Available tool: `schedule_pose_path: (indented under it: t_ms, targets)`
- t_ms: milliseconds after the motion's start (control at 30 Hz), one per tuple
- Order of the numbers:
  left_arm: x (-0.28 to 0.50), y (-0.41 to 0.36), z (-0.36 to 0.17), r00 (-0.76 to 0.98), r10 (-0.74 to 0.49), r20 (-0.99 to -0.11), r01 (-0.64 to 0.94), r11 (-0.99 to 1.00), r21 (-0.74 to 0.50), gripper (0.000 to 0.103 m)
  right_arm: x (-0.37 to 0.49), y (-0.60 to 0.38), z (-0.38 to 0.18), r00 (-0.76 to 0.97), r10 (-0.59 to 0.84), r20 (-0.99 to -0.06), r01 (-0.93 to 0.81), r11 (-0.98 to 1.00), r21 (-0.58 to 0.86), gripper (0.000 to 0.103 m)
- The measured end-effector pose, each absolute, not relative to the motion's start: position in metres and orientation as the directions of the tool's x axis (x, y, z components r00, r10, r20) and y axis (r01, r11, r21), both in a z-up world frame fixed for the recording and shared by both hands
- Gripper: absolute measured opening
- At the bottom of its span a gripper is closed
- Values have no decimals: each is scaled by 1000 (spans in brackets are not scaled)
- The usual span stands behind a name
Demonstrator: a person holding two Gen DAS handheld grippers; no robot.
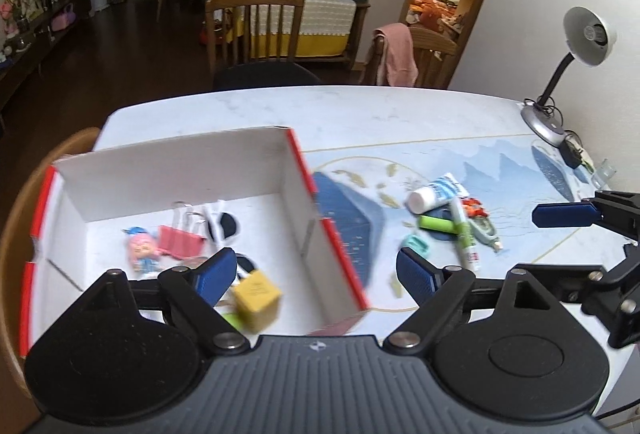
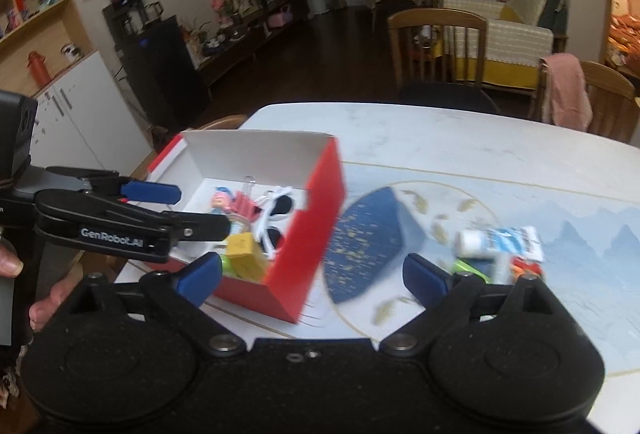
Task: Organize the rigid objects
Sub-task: 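Open both tools to release the items and withdraw toward the pile, then grasp the teal sharpener with the left tool while the right tool grasps the glue stick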
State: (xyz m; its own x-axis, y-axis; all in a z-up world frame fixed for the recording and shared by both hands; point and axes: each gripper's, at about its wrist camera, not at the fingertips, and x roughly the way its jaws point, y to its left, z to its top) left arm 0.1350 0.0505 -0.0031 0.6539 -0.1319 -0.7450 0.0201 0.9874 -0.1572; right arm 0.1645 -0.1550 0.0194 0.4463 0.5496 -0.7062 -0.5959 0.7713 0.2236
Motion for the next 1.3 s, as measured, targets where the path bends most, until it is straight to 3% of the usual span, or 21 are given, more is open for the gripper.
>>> schedule_pose_path:
  t_ms: [100,300,633,933,1300]
  targets:
    - [140,31,-8,656,-156,-738,42,985,-170,100,168,-184,16,466,543,-699,-565,790,237,97]
    - [150,-6,-19,669,-183,-721,73,981,-182,103,177,-233,3,501,498,-708,-506,832,228,97]
    - [173,-75,-62,660,-187,-727,165,981,-103,103,196,-285,-24,508,423,-750,-428,880,206,94]
    - [197,-98,-110,642,-132,-755,120,990,-71,103,219,-289,-49,488,396,-778,-406,892,200,93]
    - [216,-101,-137,663,-80,-744,88,996,-28,103,252,-260,-86,420,379,-825,-356,904,234,78]
